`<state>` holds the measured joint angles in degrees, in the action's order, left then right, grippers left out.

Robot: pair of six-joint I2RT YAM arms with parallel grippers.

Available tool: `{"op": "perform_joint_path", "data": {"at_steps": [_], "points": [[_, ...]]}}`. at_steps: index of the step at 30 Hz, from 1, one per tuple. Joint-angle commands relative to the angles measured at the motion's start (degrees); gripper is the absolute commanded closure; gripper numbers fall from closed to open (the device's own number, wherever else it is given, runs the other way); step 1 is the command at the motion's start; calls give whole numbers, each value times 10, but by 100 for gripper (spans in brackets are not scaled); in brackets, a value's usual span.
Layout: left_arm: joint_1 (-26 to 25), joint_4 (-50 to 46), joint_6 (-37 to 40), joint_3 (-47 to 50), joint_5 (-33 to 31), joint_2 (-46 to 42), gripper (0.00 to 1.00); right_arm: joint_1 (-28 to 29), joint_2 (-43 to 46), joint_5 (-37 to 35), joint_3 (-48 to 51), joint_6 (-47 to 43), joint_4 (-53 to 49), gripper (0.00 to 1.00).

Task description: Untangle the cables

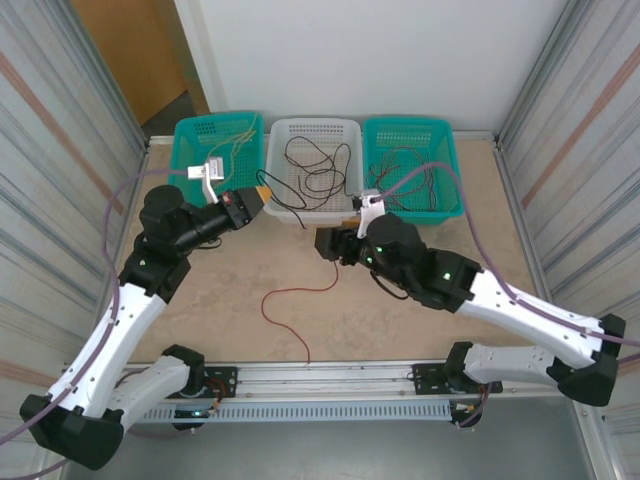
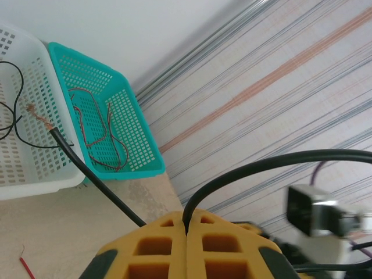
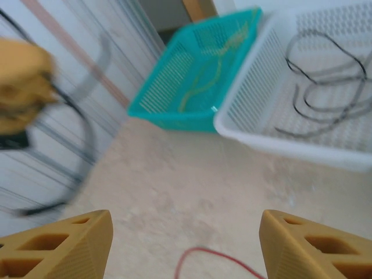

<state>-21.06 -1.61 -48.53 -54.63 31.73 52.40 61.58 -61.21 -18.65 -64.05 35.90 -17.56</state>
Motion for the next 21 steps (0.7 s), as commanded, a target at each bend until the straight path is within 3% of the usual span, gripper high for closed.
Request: {"op": "perform_joint_path", "data": {"at_steps": [1,11,21], "points": [[3,2,0,1,14,0,100,11,5,-3,-25,-57,20,34],[3,-7,9,7,13,5,100,63,-14,15,-79,-129,64,42],[3,-24,22,10,27,-1,100,54,-59,-28,-118,-148,59,47]]}}
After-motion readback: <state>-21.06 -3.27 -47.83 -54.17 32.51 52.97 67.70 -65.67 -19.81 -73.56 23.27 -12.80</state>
